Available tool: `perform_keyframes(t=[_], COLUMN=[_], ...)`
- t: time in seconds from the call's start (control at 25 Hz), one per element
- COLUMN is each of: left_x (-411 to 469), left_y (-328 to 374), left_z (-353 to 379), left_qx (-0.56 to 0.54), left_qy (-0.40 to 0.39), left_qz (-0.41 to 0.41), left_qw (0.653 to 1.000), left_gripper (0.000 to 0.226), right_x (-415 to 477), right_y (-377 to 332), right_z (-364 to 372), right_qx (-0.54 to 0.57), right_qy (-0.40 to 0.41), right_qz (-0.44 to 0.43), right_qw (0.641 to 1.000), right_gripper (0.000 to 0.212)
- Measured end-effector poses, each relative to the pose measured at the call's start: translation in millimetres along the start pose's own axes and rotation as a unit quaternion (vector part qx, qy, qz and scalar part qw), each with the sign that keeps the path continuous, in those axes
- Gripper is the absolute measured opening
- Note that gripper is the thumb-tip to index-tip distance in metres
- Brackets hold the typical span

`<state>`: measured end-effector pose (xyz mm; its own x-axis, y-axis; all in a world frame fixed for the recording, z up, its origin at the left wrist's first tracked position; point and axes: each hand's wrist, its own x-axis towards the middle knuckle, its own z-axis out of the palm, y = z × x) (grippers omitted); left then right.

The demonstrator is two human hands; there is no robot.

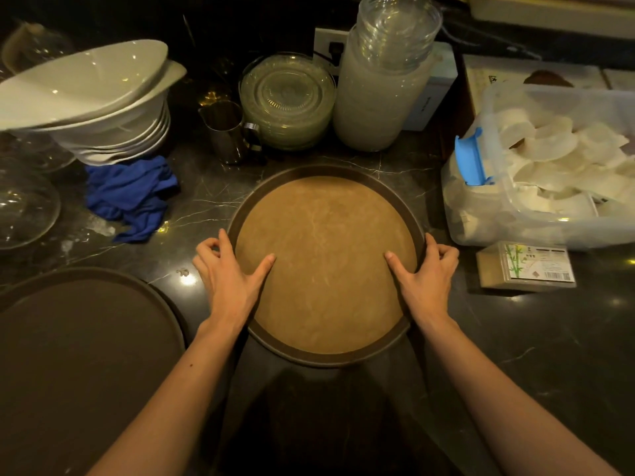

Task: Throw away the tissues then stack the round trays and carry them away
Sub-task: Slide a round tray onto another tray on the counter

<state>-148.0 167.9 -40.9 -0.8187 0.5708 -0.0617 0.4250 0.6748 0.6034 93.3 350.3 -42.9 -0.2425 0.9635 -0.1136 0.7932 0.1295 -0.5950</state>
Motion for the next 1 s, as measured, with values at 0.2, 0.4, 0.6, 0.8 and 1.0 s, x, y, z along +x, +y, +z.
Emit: perform_keyframes(t=[0.2, 0.4, 0.6, 0.8, 1.0], left_x=[-17.3, -49.1, -89.8, -142.4, -188.0], left_y=[4.7, 12.7, 10.1, 5.7, -12.2], left_z=[-1.6, -11.8, -21.1, -34.7, -64.4], left_qx=[-0.009, -0.03, -0.014, -0.015, -0.01], left_qy=[-0.016, -0.045, -0.074, -0.051, -0.004], left_qz=[-0.016, 0.006, 0.009, 0.0, -0.023], left_qw=[1.0, 0.999, 0.997, 0.999, 1.0], left_gripper=[0.089, 0.082, 0.07, 0.067, 0.066], right_x=[-12.4, -35.9, -66.3, -97.3, -131.5], right_y=[-1.0, 2.5, 5.1, 0.9, -22.6], right_z=[-1.6, -11.7, -27.5, -33.0, -21.2], right_qx=[-0.026, -0.091, -0.115, -0.077, -0.045], right_qy=[0.006, -0.02, -0.05, -0.104, -0.141], right_qz=[-0.005, -0.059, -0.145, -0.245, -0.329], right_qw=[1.0, 0.994, 0.982, 0.961, 0.933], right_gripper=[0.085, 0.079, 0.068, 0.062, 0.062])
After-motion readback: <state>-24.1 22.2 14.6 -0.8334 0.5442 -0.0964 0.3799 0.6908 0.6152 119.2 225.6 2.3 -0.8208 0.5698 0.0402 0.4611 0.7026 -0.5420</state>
